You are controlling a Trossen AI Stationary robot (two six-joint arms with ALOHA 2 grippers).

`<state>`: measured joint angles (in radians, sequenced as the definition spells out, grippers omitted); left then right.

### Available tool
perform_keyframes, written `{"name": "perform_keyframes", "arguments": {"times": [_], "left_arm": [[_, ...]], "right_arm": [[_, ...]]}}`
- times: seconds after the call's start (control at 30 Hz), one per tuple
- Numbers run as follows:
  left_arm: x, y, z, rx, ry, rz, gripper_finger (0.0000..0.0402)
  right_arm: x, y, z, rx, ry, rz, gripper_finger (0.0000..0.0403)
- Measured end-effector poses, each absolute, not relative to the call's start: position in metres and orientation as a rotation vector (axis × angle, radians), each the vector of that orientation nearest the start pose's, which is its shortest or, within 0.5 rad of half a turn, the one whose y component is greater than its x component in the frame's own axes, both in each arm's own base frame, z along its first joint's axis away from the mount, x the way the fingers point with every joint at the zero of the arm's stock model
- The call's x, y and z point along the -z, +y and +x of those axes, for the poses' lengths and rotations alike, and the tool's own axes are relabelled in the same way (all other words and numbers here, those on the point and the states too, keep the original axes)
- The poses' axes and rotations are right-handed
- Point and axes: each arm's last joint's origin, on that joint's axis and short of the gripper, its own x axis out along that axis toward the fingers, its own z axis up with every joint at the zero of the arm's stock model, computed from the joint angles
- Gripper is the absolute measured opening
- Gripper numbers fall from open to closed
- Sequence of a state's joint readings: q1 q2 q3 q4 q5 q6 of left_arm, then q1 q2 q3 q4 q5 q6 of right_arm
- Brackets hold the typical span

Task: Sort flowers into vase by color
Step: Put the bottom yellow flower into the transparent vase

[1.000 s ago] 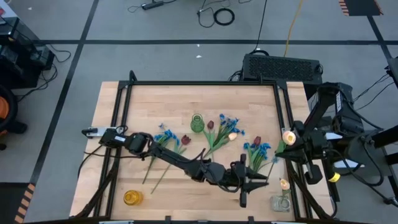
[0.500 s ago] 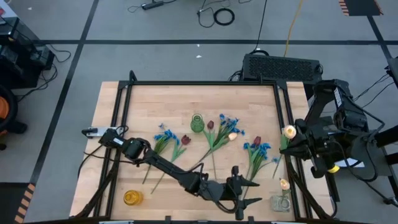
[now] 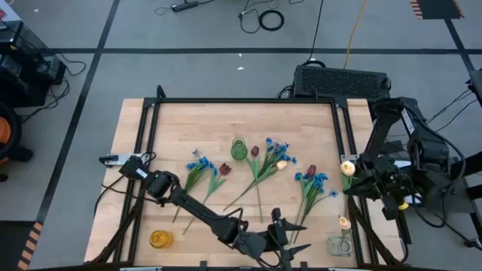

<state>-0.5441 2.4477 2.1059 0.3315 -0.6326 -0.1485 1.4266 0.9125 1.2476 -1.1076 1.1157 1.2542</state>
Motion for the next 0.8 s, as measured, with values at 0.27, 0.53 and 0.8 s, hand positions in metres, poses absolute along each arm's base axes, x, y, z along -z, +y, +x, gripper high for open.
{"name": "perform_keyframes", "arguments": {"times": [0.27, 0.53, 0.8], "left_arm": [[-0.244, -0.286, 0.486, -0.163, 0.006, -0.145, 0.0233], [-0.235, -0.285, 0.486, -0.172, 0.044, -0.182, 0.0233], [-0.224, -0.282, 0.486, -0.182, 0.067, -0.189, 0.0233]], "right_arm": [[-0.389, 0.135, 0.04, -0.129, 0.364, 0.466, 0.0], [-0.388, 0.136, 0.032, -0.19, 0.371, 0.383, 0.0], [-0.39, 0.134, 0.021, -0.283, 0.39, 0.355, 0.0]]}}
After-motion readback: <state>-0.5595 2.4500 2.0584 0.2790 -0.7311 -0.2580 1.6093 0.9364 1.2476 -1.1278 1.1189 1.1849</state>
